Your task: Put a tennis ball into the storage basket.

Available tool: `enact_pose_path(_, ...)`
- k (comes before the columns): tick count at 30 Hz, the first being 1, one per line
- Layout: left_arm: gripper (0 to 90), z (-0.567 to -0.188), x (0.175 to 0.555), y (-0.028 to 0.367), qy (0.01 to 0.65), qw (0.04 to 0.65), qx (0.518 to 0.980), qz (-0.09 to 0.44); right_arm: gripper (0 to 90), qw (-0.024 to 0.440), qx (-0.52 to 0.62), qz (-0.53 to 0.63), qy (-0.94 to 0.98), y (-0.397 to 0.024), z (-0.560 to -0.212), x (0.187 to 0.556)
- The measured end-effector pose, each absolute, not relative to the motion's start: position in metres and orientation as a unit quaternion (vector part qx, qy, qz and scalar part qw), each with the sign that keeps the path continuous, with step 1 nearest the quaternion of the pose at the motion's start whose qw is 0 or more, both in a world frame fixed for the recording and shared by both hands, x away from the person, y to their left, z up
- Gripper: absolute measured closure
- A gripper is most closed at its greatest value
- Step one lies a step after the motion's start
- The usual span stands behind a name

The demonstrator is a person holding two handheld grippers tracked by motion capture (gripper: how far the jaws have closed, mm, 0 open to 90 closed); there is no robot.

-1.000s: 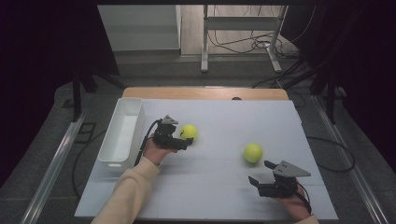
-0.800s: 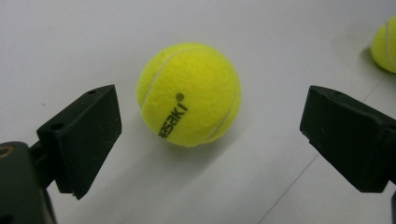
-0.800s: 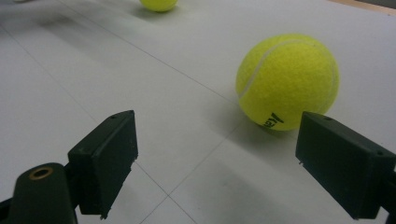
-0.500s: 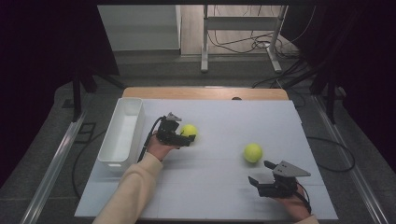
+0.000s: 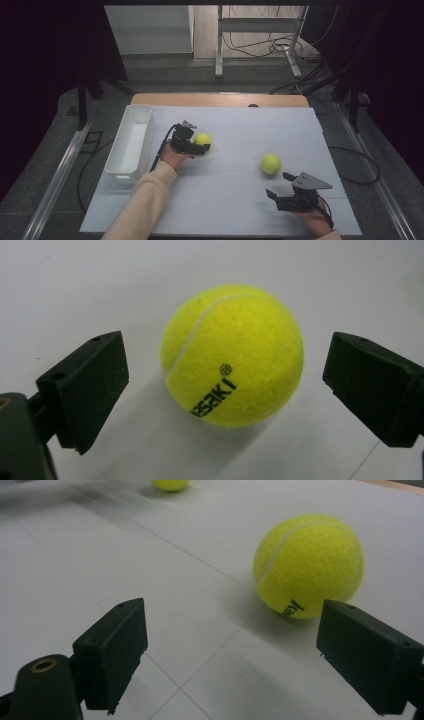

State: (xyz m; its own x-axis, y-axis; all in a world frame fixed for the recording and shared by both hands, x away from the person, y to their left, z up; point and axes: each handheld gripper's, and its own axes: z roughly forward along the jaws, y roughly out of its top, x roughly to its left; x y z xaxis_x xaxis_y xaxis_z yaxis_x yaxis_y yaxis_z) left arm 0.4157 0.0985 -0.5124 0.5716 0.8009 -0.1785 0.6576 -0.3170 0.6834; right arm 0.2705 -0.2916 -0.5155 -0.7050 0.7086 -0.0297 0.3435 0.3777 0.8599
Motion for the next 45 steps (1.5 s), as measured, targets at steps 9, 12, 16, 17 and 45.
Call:
enact_pose_path(9,6.1,-0.519,0.424,0.092,0.454,0.362,0.809,0.091,13.4,0.201,0.326,0.452,0.805,-0.292,-0.516,0.271)
enact_pose_path(12,7.5,-0.521,0.425,0.092,0.454,0.359,0.81,0.088,13.4,0.2,0.327,0.451,0.806,-0.292,-0.516,0.271)
enact_pose_path(16,11.4,-0.524,0.426,0.093,0.455,0.359,0.811,0.08,13.4,0.2,0.326,0.451,0.806,-0.292,-0.516,0.271)
enact_pose_path(17,14.6,-0.524,0.426,0.093,0.455,0.359,0.811,0.08,13.3,0.2,0.327,0.452,0.806,-0.292,-0.516,0.271)
enact_pose_path(45,26.2,-0.508,0.412,0.101,0.431,0.379,0.814,0.092,13.4,0.2,0.328,0.453,0.805,-0.292,-0.516,0.27)
